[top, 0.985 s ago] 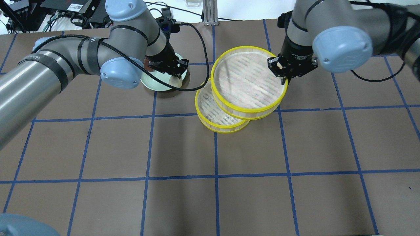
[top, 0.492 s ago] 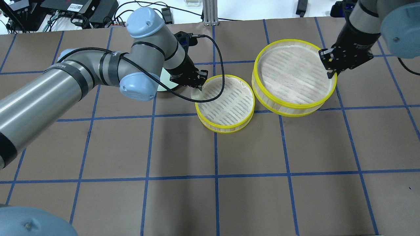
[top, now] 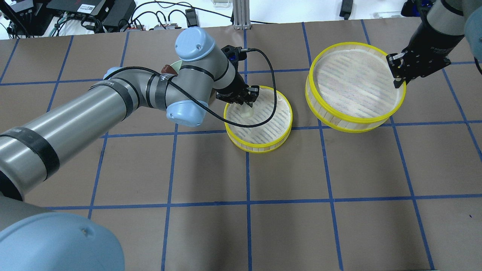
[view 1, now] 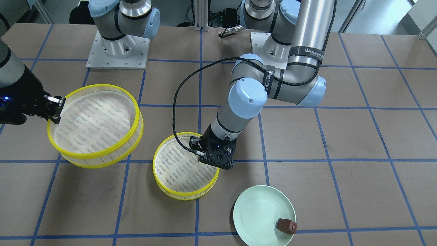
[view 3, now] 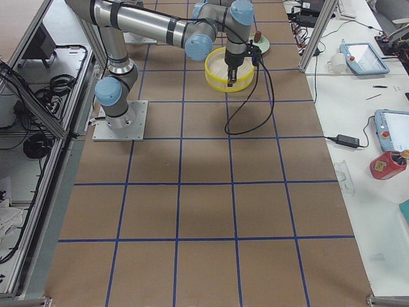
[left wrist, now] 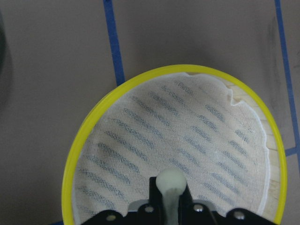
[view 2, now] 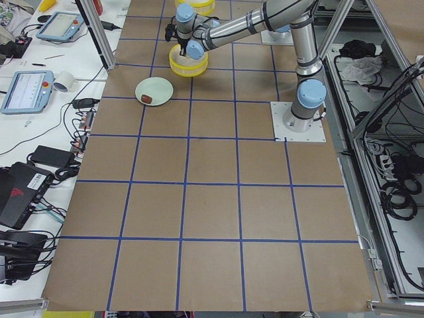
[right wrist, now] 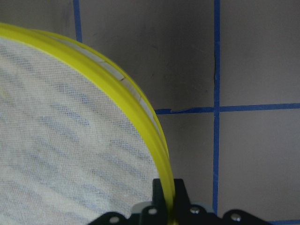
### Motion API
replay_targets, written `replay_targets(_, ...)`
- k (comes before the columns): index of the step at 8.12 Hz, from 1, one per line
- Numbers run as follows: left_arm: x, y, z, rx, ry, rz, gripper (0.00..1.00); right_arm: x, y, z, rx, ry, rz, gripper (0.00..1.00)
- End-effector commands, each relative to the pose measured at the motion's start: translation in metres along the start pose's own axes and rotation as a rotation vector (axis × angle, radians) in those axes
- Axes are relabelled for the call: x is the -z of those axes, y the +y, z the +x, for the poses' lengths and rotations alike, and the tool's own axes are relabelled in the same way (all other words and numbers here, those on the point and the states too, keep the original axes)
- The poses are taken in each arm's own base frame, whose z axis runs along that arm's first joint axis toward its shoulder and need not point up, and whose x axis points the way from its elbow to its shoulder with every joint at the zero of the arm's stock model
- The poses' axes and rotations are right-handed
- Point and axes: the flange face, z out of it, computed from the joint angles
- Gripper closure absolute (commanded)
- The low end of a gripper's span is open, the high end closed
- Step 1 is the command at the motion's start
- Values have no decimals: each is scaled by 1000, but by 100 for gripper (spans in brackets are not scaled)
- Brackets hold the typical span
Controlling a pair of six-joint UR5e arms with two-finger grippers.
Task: Place buns in different layers of steamer
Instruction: 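Carry the white bun with the left gripper into the bottom steamer tier and release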
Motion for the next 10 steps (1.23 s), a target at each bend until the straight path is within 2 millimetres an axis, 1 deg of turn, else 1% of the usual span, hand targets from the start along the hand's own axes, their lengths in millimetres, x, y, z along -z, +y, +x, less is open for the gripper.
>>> replay_targets(1,-5,-4,5,0,25,6,0,0,1,1,1,-3,-6,89)
replay_targets(5,2,-7,6,-12,23,18,0,-1,1,1,1,-3,-9,89)
replay_targets(6,13,-11,5,-27,-17,40,0,-1,1,1,1,-3,-9,89)
replay_targets(7,20,-11,-4,-103,-121,25,0,-1,1,1,1,-5,-8,89)
replay_targets(8,31,-19,-11,-209,-192,19,0,-1,1,1,1,-5,-8,89)
replay_targets(9,43,-29,-24,-269,-270,31,0,-1,1,0,2,-6,-8,89)
replay_targets(10,53,-38,-44,-317,-329,33,0,-1,1,0,2,-8,-9,89)
